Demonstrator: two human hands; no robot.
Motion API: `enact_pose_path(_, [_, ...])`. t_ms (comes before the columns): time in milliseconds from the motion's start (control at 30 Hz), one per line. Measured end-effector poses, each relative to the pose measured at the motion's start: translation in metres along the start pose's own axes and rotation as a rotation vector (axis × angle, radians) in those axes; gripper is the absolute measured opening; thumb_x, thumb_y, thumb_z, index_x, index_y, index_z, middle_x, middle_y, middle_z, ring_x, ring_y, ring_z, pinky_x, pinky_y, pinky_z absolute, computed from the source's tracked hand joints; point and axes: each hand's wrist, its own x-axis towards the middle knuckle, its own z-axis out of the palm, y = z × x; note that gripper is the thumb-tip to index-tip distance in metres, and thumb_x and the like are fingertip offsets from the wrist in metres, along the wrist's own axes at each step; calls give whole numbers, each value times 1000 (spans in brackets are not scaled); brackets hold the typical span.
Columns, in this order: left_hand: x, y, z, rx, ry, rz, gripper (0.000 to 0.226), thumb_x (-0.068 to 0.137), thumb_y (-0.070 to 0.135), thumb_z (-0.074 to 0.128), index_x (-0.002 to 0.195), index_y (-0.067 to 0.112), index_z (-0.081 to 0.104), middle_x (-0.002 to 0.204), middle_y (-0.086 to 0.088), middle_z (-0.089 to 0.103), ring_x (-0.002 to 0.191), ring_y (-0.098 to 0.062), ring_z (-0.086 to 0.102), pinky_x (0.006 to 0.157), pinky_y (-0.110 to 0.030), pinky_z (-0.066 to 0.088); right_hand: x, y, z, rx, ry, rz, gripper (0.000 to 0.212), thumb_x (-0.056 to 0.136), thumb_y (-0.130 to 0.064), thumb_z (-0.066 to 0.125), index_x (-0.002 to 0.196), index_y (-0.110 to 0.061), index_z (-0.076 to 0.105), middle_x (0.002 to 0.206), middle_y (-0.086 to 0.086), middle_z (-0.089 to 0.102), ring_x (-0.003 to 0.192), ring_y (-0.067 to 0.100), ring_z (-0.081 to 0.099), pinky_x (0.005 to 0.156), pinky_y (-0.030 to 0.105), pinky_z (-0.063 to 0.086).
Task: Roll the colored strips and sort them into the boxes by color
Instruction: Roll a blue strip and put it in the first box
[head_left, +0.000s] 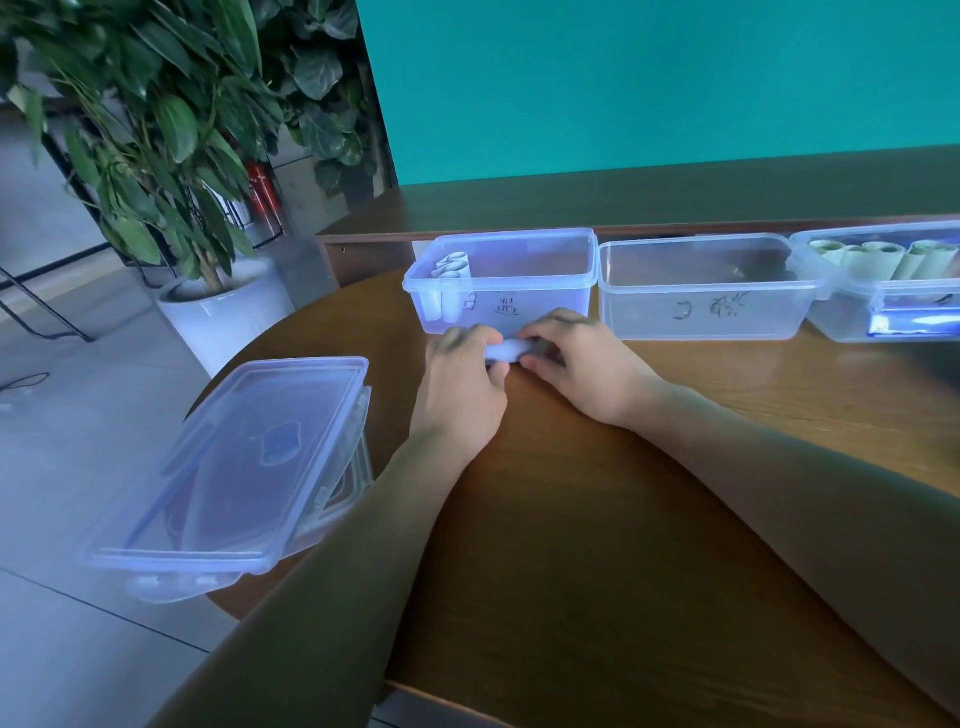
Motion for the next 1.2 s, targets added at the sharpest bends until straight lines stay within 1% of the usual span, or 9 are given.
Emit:
enact_pose_path(100, [5, -3, 3, 9, -10, -16, 34, 100, 21, 56, 134, 21, 56, 127, -2, 56, 123, -20, 44, 87, -24, 34, 4, 1, 2, -21, -18, 24, 29, 101, -27, 59, 130, -23, 63, 119, -2, 60, 95, 16, 57, 91, 34, 49])
enact_pose_path(233, [11, -7, 7, -51, -8, -60, 37, 98, 23, 61, 134, 26, 58, 126, -1, 58, 110, -16, 53, 84, -23, 37, 9, 2, 4, -32, -2, 35, 25, 102, -22, 56, 125, -20, 66, 111, 3, 62, 98, 22, 59, 90, 35, 48])
enact_pose_path(500, [6, -2, 1, -118, 11, -86, 25, 94, 16, 67, 118, 23, 64, 108, 0, 61, 95, -16, 60, 81, -24, 45, -2, -3, -1, -13, -19, 16, 24, 102, -17, 56, 123, -18, 66, 107, 4, 60, 94, 23, 60, 90, 34, 48])
enact_pose_path(633, [-6, 2, -3, -123, -31, -22, 22, 97, 16, 63, 117, 24, 63, 110, 3, 56, 97, -15, 57, 84, -23, 43, -20, -6, -8, 6, -13, -8, 26, 102, -18, 56, 126, -15, 66, 105, 4, 60, 90, 18, 58, 86, 29, 46])
enact_pose_path(767, [-24, 4, -7, -69, -85, 96, 19, 100, 18, 55, 118, 21, 60, 111, 4, 55, 98, -12, 50, 85, -22, 35, -44, -11, -17, 10, -22, -51, 24, 104, -21, 53, 121, -15, 68, 97, 3, 62, 86, 14, 52, 79, 22, 38])
enact_pose_path(867, [-33, 5, -8, -44, -106, 132, 17, 102, 21, 51, 117, 22, 60, 111, 4, 53, 99, -12, 49, 85, -23, 35, -55, -11, -18, 5, -18, -26, 30, 105, -25, 51, 130, -17, 65, 107, -4, 55, 93, 6, 46, 91, 20, 36])
enact_pose_path(967, [-31, 6, -8, -63, -82, 83, 23, 103, 23, 51, 122, 21, 63, 115, 4, 51, 99, -9, 47, 88, -20, 34, -57, -12, -18, 4, 22, 11, 37, 105, -25, 52, 140, -17, 59, 120, 1, 51, 94, 5, 48, 99, 19, 37])
enact_pose_path(1100, [-25, 7, -7, -69, -52, 61, 27, 103, 24, 53, 125, 17, 67, 118, 2, 54, 104, -12, 52, 91, -17, 33, -54, -14, -19, 38, 26, -56, 25, 102, -18, 58, 126, -18, 63, 118, -4, 55, 97, 11, 58, 95, 25, 45])
enact_pose_path(1200, [-23, 6, -6, -91, 25, 151, 18, 99, 15, 59, 113, 17, 69, 110, 4, 62, 98, -11, 55, 85, -17, 38, -50, -11, -17, 38, 3, -43, 28, 100, -22, 62, 128, -20, 63, 119, -3, 58, 103, 14, 58, 96, 28, 46])
